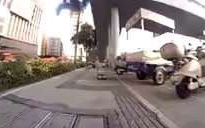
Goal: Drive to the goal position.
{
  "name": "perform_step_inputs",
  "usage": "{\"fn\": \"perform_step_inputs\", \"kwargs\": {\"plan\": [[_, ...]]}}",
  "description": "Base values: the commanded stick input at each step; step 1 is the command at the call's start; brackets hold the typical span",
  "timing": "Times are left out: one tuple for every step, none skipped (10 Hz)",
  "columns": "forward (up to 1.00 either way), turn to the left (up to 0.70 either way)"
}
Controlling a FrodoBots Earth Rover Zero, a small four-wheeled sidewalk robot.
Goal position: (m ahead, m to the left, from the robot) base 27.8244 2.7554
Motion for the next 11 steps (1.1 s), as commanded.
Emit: {"fn": "perform_step_inputs", "kwargs": {"plan": [[0.45, 0.00], [0.45, 0.00], [0.45, 0.00], [0.45, 0.00], [0.45, 0.00], [0.45, 0.00], [0.45, 0.01], [0.45, 0.02], [0.45, 0.11], [0.45, 0.22], [0.45, 0.27]]}}
